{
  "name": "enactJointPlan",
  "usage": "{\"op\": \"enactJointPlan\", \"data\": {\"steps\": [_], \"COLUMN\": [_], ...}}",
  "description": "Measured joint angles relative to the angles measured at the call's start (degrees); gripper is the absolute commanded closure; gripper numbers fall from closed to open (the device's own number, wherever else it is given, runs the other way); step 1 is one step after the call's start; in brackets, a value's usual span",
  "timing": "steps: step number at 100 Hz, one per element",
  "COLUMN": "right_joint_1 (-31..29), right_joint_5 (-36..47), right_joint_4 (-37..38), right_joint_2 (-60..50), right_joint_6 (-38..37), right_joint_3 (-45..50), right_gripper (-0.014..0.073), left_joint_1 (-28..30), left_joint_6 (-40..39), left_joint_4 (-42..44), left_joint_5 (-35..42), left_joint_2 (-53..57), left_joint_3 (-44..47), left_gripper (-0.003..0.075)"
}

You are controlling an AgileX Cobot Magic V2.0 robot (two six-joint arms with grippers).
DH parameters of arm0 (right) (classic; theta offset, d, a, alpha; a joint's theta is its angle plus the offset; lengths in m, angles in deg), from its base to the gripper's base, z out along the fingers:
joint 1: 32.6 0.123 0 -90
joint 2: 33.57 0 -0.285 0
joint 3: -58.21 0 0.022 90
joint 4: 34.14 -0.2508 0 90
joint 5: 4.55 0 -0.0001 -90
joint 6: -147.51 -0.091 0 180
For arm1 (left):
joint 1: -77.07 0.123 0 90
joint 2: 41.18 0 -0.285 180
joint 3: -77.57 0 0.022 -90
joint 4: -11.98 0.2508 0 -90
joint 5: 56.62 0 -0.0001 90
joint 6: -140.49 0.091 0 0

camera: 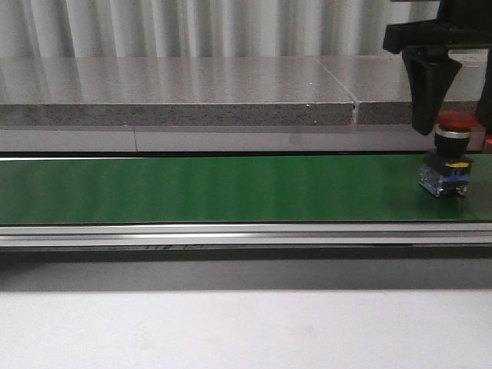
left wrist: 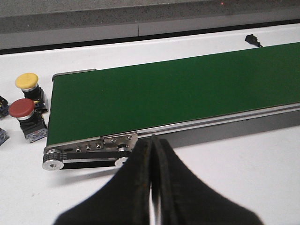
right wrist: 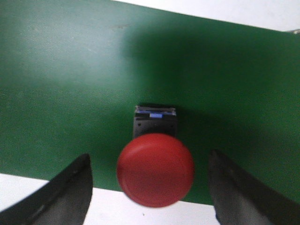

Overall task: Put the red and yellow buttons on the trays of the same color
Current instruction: 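Move the right gripper above the belt toward the arriving red button, then grasp the red button off the belt with the right gripper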

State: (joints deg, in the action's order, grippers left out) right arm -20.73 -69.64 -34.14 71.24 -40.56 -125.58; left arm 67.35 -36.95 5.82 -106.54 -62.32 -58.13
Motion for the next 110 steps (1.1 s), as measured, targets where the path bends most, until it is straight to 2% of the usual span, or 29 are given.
{"op": "enactJointPlan", "data": {"steps": [6,21,30,59,110], "right_joint_1": [-0.50,-1.33,-1.59,-4.74,-25.01], "right_joint_5": [0.00,0.11,0.20,-0.14,-3.27], "right_joint_4": [0.00,0.00,0.00,0.00,0.41], "right_joint_2": [1.01,1.48,1.48,-1.40,-4.94], "right_joint_6": [0.00,0.00,0.16,0.26,4.27], "right_joint_3": [0.00,0.00,0.00,0.00,-6.64], "right_gripper": [0.0123,0.0323,0.0380,0.0387,0.0387], "left_joint_1": [0.00,0.00,0.00,0.00,0.00], "left_joint_6": [0.00,0.00,0.00,0.00,0.00], "left_joint_4": [0.00,0.00,0.00,0.00,0.00], "left_joint_5": [0.00,0.00,0.00,0.00,0.00], "left_joint_2": [0.00,0.00,0.00,0.00,0.00], "left_joint_3": [0.00,0.00,0.00,0.00,0.00], "left_gripper": [0.0740,0.0740,0.0740,0.0740,0.0740]}}
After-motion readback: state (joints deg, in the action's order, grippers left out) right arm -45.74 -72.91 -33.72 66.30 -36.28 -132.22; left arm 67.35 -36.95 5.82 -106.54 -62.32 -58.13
